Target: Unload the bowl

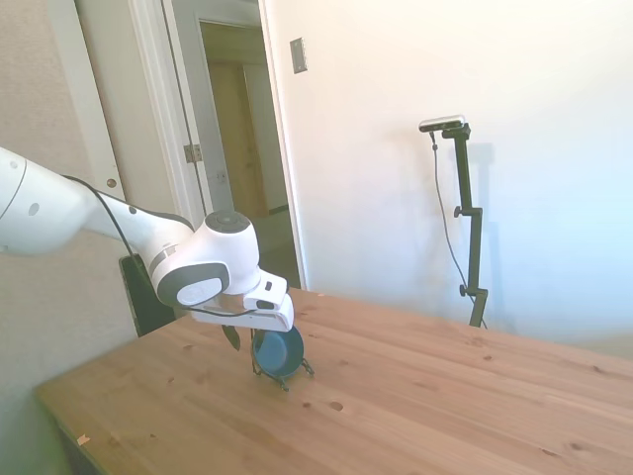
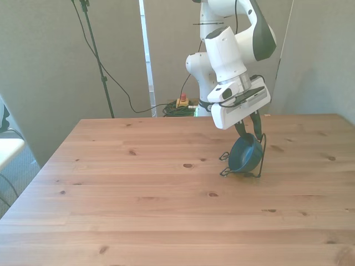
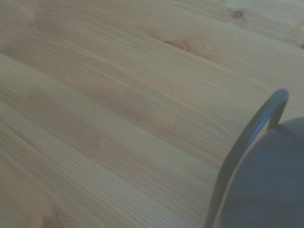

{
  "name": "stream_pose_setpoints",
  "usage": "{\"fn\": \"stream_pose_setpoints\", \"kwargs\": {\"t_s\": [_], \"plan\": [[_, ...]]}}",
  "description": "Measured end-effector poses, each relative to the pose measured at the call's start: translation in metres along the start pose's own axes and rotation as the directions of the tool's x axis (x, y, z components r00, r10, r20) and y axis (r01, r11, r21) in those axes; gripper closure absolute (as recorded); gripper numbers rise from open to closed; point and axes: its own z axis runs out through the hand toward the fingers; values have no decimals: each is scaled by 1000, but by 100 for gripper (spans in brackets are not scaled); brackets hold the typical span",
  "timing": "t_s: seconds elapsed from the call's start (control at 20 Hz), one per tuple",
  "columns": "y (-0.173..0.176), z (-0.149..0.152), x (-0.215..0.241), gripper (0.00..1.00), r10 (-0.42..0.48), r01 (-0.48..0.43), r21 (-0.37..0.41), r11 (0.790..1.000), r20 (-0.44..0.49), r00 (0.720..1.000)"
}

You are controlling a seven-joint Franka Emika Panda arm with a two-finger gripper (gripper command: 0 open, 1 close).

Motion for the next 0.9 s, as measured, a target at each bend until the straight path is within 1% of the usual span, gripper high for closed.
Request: {"fn": "stream_pose_setpoints", "kwargs": {"t_s": [0.45, 0.7, 0.9], "plan": [[8, -3, 3, 100, 16, -17, 22, 1000, 20, 1000], [10, -6, 6, 100, 30, -30, 37, 999, 11, 1000], [11, -16, 11, 100, 40, -39, 66, 997, -17, 999]]}}
